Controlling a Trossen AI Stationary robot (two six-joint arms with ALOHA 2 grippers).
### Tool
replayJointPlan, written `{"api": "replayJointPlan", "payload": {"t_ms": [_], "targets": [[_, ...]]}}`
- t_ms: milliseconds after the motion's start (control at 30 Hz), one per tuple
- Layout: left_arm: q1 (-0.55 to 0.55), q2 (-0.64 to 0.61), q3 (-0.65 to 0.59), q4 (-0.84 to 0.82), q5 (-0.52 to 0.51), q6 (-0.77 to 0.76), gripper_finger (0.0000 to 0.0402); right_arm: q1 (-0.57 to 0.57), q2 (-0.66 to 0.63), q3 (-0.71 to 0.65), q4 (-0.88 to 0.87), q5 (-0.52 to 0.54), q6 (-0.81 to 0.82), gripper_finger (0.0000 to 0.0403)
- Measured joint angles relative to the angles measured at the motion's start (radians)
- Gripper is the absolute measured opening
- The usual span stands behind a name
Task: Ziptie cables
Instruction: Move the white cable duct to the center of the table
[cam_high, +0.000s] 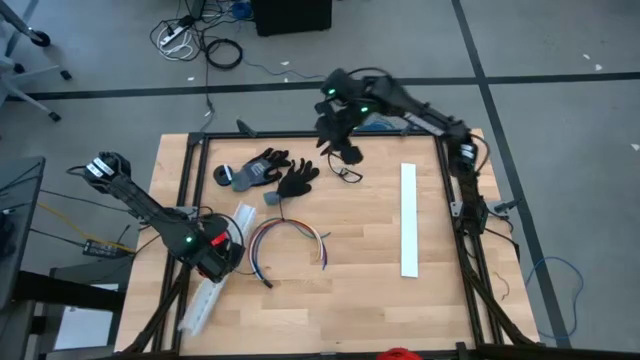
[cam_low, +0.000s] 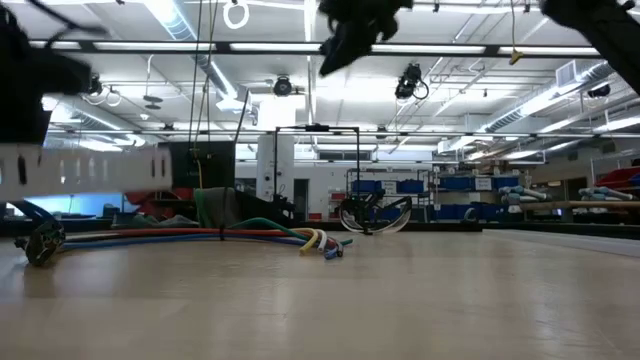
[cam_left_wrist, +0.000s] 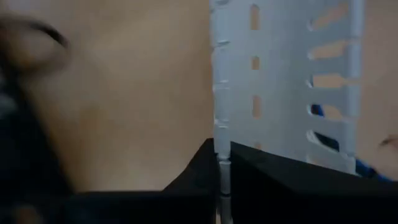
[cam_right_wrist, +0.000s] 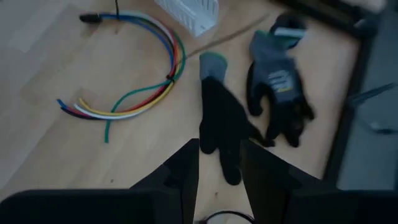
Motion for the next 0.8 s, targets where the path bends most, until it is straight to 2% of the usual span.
{"api": "replayJointPlan", "payload": {"t_ms": [167,267,400,500,600,700,800], "targets": [[0.001,-0.005,0.213,-0.209,-0.232,0.076,0.0001,-0.007,-0.14,0.0,-0.024,0.001,0.028,0.0111],[0.029,-0.006,0.35,-0.274,-0.351,0.21,0.0001,-0.012,-0.235,0.0,-0.026,0.033,0.076,0.0111],[0.107,-0.004,0.507,-0.279,-0.441,0.469,0.0001,-0.009,-0.352,0.002,-0.034,0.083,0.156,0.0111],[0.194,0.007,0.594,-0.19,-0.447,0.722,0.0001,0.003,-0.431,0.002,-0.046,0.098,0.218,0.0111],[0.294,0.028,0.661,-0.018,-0.429,1.022,0.0001,0.019,-0.496,0.002,-0.059,0.11,0.277,0.0111],[0.401,0.069,0.729,0.187,-0.326,1.31,0.0,0.038,-0.543,0.002,-0.078,0.167,0.33,0.0111],[0.488,0.149,0.798,0.322,-0.169,1.511,0.0,0.05,-0.575,0.002,-0.104,0.22,0.377,0.0111]]}}
